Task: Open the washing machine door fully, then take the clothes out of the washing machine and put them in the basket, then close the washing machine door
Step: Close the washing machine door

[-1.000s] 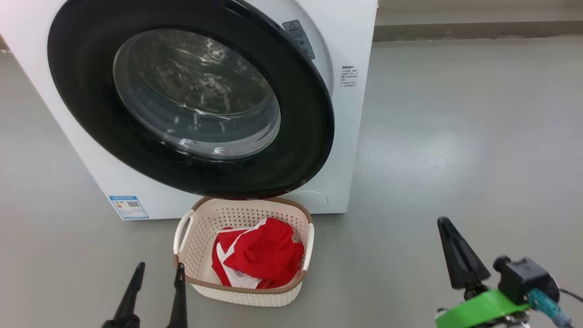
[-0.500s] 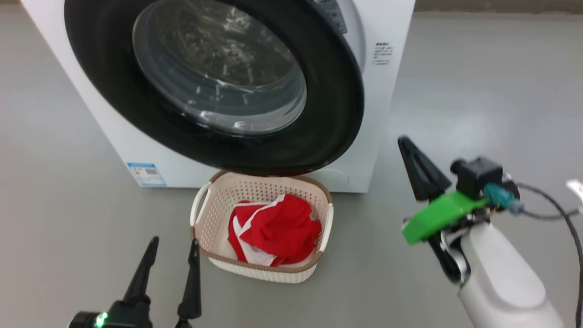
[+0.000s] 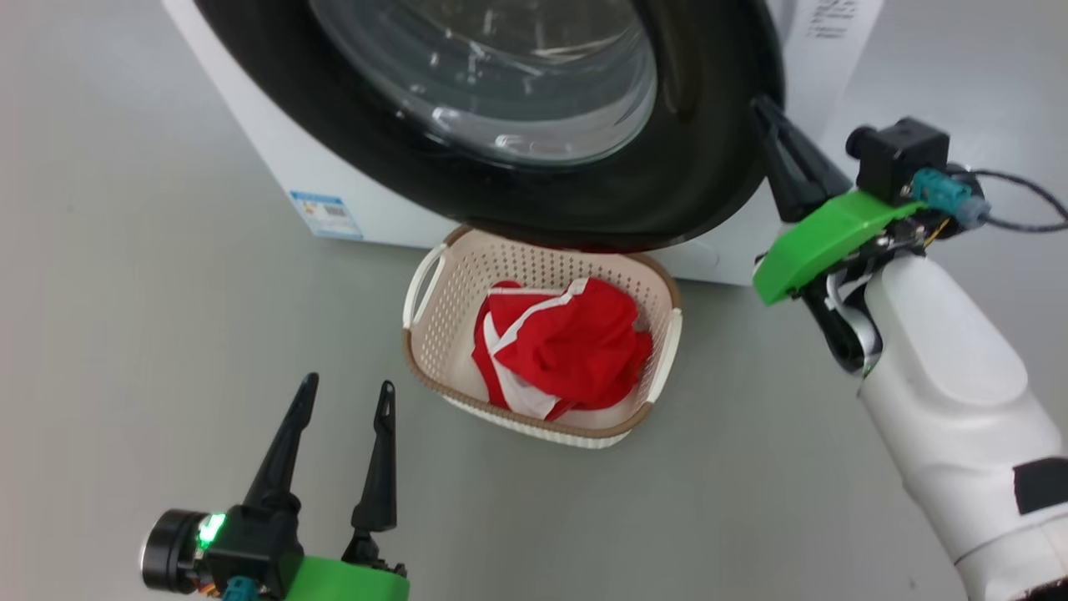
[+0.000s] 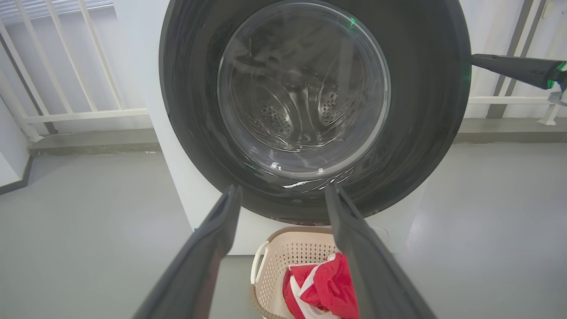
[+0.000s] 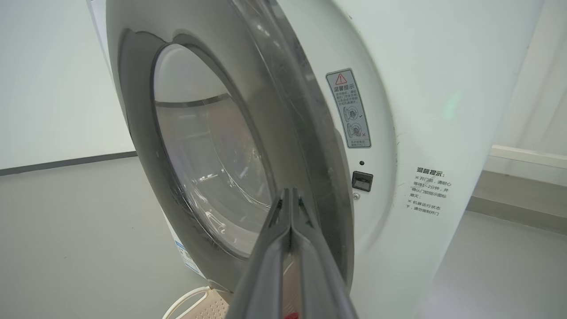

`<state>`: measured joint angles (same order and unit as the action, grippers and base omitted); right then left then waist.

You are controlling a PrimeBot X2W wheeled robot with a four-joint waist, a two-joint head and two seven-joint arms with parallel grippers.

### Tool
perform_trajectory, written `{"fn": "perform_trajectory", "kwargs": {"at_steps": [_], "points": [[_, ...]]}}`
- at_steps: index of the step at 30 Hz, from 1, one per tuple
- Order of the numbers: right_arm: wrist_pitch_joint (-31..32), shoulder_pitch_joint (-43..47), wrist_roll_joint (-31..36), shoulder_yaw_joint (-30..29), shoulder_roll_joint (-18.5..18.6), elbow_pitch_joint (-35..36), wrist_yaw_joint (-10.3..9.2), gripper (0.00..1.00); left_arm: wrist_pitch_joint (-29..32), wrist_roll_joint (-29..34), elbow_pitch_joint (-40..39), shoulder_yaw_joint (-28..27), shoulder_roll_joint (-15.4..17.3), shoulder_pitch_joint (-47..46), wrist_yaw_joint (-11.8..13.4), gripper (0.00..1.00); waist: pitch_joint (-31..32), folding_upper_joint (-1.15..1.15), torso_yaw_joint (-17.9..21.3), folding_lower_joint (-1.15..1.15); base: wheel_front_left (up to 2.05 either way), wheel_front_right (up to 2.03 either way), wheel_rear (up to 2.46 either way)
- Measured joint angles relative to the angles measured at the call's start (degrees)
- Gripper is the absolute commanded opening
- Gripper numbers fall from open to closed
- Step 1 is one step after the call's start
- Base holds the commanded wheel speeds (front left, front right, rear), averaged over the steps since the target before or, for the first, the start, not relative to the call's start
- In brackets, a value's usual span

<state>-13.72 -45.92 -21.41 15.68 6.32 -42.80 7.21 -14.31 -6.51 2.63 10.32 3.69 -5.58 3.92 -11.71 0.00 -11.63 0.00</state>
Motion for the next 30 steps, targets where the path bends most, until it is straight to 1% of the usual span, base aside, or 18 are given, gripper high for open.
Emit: {"fn": "perform_trajectory", "kwargs": {"at_steps": [10,15,19,25,30], "points": [[-0.9,-8.2,-1.8,0.5,1.1,-4.5,0.15,0.0,0.0,0.5,-0.4,0.6,-0.8,-3.3,0.0,1.0,-5.7,0.0,-3.4,0.0,0.0,0.0,0.0],[-0.9,-11.2,-1.8,0.6,2.7,-4.7,0.16,0.0,0.0,0.6,-0.4,1.3,-0.9,-4.4,-0.4,1.0,-8.4,0.0,-4.4,0.0,0.0,0.0,0.0],[-0.9,-13.5,-1.5,-1.1,3.9,-4.9,0.2,0.0,0.0,0.6,-0.4,2.1,-1.0,-5.4,-0.4,1.0,-10.8,0.0,-5.3,0.0,0.0,0.0,0.0],[-0.9,-16.3,2.5,-4.9,4.5,-4.6,0.35,0.0,0.0,0.6,-0.9,2.9,-1.1,-6.7,-0.4,1.0,-13.1,0.0,-6.1,0.0,0.0,0.0,0.0],[-0.9,-17.2,6.5,-7.2,3.8,-3.4,0.77,0.0,0.0,0.6,-1.5,3.4,-1.3,-8.2,-0.4,1.0,-14.5,0.0,-6.2,0.0,0.0,0.0,0.0]]}}
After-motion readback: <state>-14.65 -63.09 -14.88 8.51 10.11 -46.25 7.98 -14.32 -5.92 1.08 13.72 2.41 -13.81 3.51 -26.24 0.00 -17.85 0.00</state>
